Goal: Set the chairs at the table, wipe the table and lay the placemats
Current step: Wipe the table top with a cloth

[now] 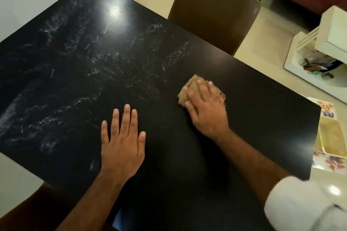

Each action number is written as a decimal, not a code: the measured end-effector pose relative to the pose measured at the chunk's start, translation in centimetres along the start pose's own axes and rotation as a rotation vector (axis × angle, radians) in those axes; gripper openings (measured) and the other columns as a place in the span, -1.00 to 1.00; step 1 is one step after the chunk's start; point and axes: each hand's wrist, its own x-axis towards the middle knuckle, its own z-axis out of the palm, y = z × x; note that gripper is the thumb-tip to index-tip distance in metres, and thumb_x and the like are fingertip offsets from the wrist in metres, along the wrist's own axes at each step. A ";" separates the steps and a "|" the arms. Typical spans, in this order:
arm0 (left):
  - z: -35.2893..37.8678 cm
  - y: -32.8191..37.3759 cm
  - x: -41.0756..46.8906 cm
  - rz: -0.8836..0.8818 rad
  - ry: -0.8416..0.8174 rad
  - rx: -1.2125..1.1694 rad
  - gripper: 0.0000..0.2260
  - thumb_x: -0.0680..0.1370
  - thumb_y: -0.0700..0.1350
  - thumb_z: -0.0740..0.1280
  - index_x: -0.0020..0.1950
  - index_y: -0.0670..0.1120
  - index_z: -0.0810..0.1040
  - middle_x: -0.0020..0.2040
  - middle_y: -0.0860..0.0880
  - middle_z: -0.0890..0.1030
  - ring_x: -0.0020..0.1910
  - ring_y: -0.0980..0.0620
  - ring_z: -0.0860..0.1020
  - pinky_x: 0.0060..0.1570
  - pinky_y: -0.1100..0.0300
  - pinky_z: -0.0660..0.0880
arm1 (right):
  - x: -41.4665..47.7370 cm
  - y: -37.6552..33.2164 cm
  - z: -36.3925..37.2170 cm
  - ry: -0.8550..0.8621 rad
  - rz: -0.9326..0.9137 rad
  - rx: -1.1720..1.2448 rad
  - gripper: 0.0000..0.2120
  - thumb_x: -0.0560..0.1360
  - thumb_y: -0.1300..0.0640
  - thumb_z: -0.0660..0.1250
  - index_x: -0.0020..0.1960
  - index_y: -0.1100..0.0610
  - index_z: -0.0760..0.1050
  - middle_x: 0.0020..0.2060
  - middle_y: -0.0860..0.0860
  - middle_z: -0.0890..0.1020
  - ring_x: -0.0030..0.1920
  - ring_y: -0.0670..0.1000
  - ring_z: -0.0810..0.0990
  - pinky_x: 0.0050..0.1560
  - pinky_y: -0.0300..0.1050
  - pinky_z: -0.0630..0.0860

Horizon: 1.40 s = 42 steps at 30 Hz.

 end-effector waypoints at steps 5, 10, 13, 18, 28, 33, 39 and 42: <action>0.5 0.4 -0.1 0.004 0.069 -0.003 -0.36 0.75 0.22 -0.20 0.80 -0.01 -0.20 0.78 0.01 -0.32 0.77 -0.09 -0.28 0.71 -0.31 -0.09 | 14.5 3.7 -3.1 0.115 0.137 0.025 -0.49 0.73 -0.31 -0.03 0.64 -0.25 0.20 0.73 0.05 0.19 0.73 0.35 0.08 0.62 0.53 0.16; 0.6 -0.2 0.4 -0.003 0.056 0.012 -0.35 0.75 0.21 -0.20 0.80 -0.01 -0.20 0.78 0.01 -0.31 0.77 -0.09 -0.28 0.71 -0.30 -0.10 | 15.4 -5.3 -0.7 0.076 -0.128 -0.021 -0.49 0.76 -0.24 0.03 0.68 -0.20 0.24 0.75 0.04 0.17 0.75 0.29 0.06 0.67 0.43 0.15; 0.2 -0.4 0.3 0.006 0.024 0.012 -0.35 0.73 0.23 -0.23 0.79 0.02 -0.23 0.77 0.03 -0.35 0.76 -0.07 -0.30 0.72 -0.27 -0.13 | 7.1 -8.4 1.7 0.009 -0.276 -0.032 -0.47 0.76 -0.24 0.04 0.72 -0.27 0.15 0.77 0.01 0.10 0.77 0.24 -0.02 0.68 0.36 0.08; -1.8 -3.2 0.2 -0.122 0.046 -0.022 -0.35 0.75 0.26 -0.15 0.79 0.03 -0.19 0.79 -0.04 -0.25 0.77 -0.08 -0.24 0.73 -0.25 -0.13 | -0.8 -3.9 0.8 -0.116 -0.334 -0.071 -0.44 0.76 -0.30 0.01 0.74 -0.37 0.01 0.79 -0.10 -0.05 0.78 0.12 -0.22 0.72 0.30 -0.10; -1.9 -6.5 0.1 -0.158 0.069 -0.006 -0.36 0.76 0.28 -0.11 0.79 0.08 -0.18 0.79 0.00 -0.23 0.78 -0.09 -0.18 0.73 -0.23 -0.07 | 10.3 -10.0 1.7 0.082 -0.134 -0.024 -0.50 0.75 -0.20 0.07 0.67 -0.20 0.26 0.73 0.10 0.20 0.74 0.34 0.08 0.61 0.48 0.22; -3.4 -7.0 -0.4 -0.156 0.030 -0.169 -0.42 0.78 0.13 -0.07 0.80 0.08 -0.10 0.81 0.06 -0.15 0.78 -0.01 -0.19 0.74 -0.16 -0.14 | -1.6 -14.5 5.4 -0.031 -0.405 -0.011 -0.47 0.75 -0.21 0.06 0.72 -0.27 0.19 0.78 0.03 0.10 0.78 0.25 -0.06 0.68 0.37 0.11; -3.4 -3.1 -3.9 -0.158 0.068 -0.282 -0.43 0.78 0.15 -0.11 0.80 0.06 0.03 0.81 0.05 -0.02 0.78 -0.03 -0.10 0.73 -0.25 -0.01 | -7.6 -13.4 3.4 -0.216 -0.446 0.280 -0.44 0.78 -0.08 0.08 0.76 -0.22 0.11 0.79 -0.05 0.04 0.78 0.11 -0.15 0.72 0.31 0.01; -2.7 1.2 -5.7 -0.101 0.072 -0.215 -0.37 0.75 0.27 -0.13 0.79 0.05 -0.02 0.81 0.00 -0.09 0.78 -0.09 -0.14 0.72 -0.27 -0.03 | -7.6 -9.5 0.4 0.028 -0.192 0.460 -0.43 0.73 0.13 0.16 0.73 -0.09 0.27 0.74 -0.03 0.24 0.76 0.04 0.10 0.71 0.18 0.10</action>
